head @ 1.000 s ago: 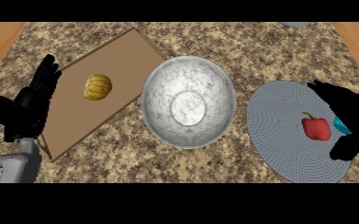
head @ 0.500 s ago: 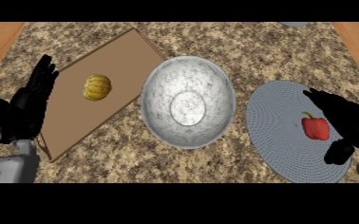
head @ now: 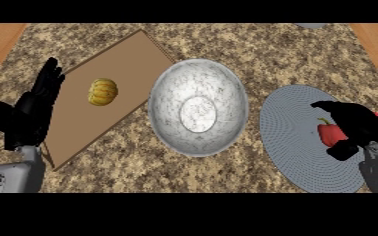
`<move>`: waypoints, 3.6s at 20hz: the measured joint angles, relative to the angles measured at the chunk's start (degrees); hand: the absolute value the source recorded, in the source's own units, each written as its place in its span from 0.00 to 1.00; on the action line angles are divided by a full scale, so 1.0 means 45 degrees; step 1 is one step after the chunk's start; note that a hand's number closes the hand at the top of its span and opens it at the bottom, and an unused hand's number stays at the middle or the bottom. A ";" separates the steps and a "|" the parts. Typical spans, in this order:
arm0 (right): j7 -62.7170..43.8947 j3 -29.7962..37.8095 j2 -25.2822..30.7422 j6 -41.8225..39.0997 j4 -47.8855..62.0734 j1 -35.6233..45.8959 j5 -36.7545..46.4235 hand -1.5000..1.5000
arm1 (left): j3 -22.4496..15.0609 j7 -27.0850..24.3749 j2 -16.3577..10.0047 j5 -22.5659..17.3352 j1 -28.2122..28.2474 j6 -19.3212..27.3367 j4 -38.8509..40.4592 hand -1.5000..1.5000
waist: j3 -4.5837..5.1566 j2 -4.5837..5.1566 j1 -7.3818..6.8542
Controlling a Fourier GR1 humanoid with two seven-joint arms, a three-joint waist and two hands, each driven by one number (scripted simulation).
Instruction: Pick the bell pepper from the placemat and place it in the bowl
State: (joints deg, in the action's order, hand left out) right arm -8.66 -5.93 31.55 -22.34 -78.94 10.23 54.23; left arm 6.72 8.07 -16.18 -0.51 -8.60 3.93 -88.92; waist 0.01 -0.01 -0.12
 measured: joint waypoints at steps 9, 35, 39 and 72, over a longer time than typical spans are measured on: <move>0.1729 0.0137 -0.0552 0.0535 0.1752 0.0908 0.0696 1.00 | 0.0198 0.0001 0.0201 0.0188 0.0086 -0.0250 -0.0057 0.50 | 0.0101 -0.0054 -0.0001; -1.1975 -0.6224 -0.6852 0.3044 -0.0763 0.7725 0.1989 1.00 | -0.0599 0.0216 0.0622 0.0537 -0.0953 -0.0564 0.0466 0.50 | 0.0064 -0.0154 -0.1385; -1.2999 -0.6556 -0.6821 0.3503 -0.1201 0.9287 0.2284 1.00 | -0.0558 0.0202 0.0633 0.0592 -0.1070 -0.0493 0.0647 0.50 | 0.0063 -0.0167 -0.1255; -1.2346 -0.3521 -0.6900 0.6722 0.2664 0.8350 0.1154 0.00 | 0.0155 -0.0003 0.0447 0.0462 -0.0029 -0.0362 -0.0055 0.50 | -0.0003 0.0040 -0.0192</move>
State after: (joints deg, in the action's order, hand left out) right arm -64.21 -21.77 0.50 7.91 -66.96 47.81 59.42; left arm 7.42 8.06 -14.16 1.57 -8.73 2.30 -89.16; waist 0.00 0.17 -0.98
